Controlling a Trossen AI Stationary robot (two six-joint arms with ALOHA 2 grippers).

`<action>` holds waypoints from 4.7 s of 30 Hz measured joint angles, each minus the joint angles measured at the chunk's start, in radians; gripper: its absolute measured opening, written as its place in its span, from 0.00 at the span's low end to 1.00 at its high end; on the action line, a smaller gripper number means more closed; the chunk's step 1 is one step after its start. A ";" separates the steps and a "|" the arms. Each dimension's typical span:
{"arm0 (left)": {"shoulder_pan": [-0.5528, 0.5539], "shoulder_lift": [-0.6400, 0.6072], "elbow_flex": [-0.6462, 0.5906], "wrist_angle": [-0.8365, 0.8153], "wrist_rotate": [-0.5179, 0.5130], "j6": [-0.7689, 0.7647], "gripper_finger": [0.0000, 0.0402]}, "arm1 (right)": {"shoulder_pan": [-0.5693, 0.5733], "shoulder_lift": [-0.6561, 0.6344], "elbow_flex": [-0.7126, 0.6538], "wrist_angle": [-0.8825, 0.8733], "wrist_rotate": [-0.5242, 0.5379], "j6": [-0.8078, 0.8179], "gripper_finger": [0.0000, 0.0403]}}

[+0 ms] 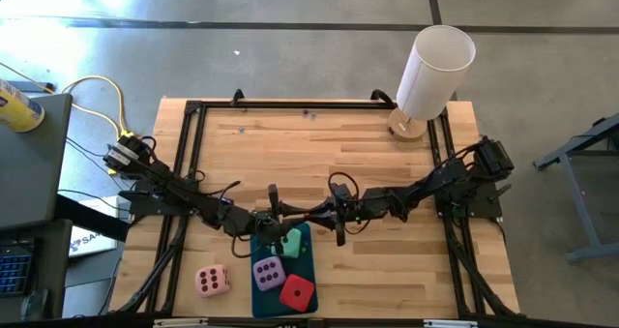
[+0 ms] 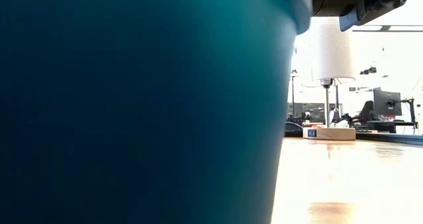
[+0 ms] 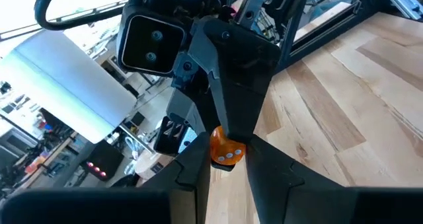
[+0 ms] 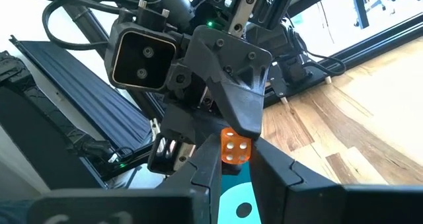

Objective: Pick & Place Dice
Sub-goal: Put the small orange die into the blue bin, then put the small light blue die into the blue bin

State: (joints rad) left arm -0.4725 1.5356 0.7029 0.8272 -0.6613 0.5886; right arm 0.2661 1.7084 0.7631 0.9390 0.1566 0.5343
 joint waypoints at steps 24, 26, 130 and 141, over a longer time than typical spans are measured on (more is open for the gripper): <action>-0.063 -0.018 0.000 -0.037 -0.062 -0.453 0.17 | 0.024 0.000 0.000 -0.038 0.056 -0.118 0.58; -0.073 -0.041 0.000 -0.064 -0.062 -0.501 0.16 | 0.032 0.001 -0.002 -0.052 0.055 -0.142 0.60; -0.051 -0.119 0.209 -1.370 0.443 -1.111 0.21 | 0.090 0.001 -0.001 -0.182 -0.010 -0.251 0.62; -0.068 -0.119 0.209 -1.370 0.420 -1.110 0.34 | 0.090 0.001 -0.001 -0.182 -0.010 -0.251 0.62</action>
State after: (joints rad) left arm -0.5404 1.4170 0.9115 -0.5424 -0.2408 -0.5217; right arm 0.3557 1.7092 0.7622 0.7573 0.1461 0.2832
